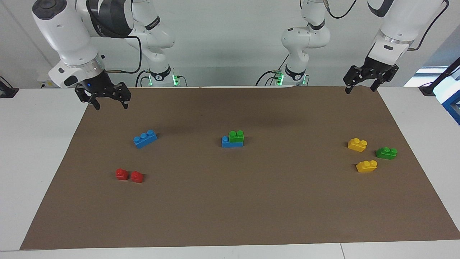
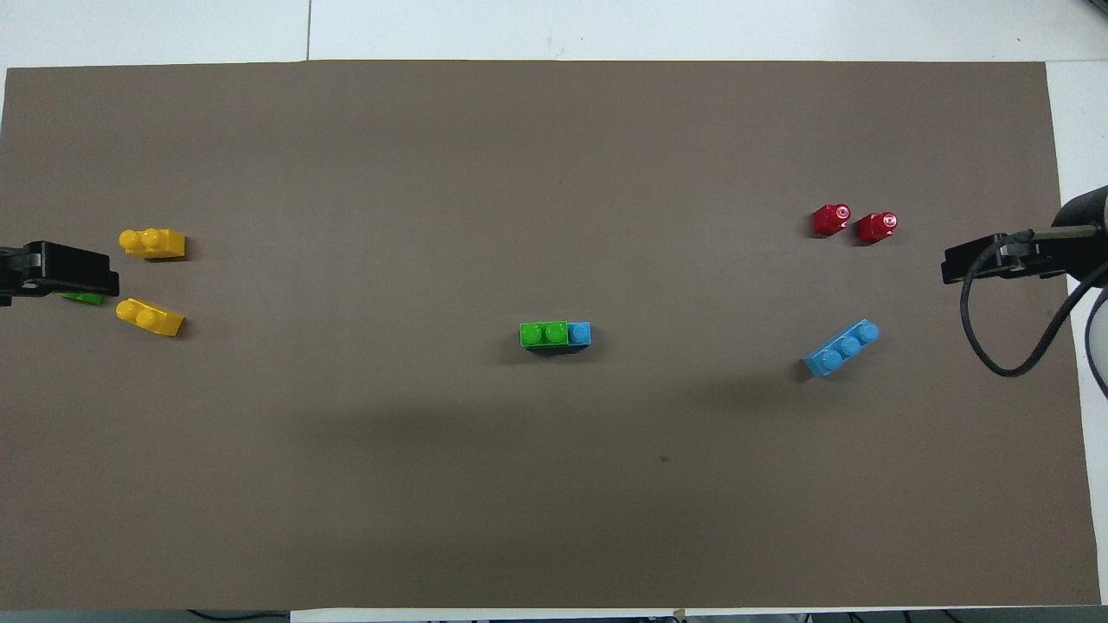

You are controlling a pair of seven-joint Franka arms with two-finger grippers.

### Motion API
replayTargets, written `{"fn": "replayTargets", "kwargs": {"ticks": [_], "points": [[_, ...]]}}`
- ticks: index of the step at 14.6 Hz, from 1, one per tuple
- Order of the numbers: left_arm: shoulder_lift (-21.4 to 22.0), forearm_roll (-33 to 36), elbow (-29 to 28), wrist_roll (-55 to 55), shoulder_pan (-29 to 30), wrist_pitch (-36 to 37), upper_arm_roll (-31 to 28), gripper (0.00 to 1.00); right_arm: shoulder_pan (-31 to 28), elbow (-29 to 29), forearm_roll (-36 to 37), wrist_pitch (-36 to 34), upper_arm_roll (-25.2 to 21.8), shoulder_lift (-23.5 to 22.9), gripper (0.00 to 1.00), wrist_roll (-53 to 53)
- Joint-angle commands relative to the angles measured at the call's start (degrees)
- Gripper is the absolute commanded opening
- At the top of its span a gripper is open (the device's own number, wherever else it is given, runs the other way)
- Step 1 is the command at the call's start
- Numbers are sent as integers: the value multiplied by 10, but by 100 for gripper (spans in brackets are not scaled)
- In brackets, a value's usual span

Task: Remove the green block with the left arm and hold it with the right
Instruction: 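Move the left and right grippers out from rest toward the center block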

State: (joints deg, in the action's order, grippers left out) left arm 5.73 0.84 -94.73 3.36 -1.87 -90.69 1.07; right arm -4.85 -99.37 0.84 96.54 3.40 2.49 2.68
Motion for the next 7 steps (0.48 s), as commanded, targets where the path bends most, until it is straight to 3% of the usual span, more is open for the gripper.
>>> {"fn": "replayTargets", "kwargs": {"ticks": [1, 7], "points": [[0, -3, 2, -7, 5, -6, 2, 100, -9, -4, 2, 1, 3, 7, 100, 11], [4, -3, -8, -8, 1, -4, 2, 100, -12, -4, 2, 7, -1, 6, 100, 10]]}}
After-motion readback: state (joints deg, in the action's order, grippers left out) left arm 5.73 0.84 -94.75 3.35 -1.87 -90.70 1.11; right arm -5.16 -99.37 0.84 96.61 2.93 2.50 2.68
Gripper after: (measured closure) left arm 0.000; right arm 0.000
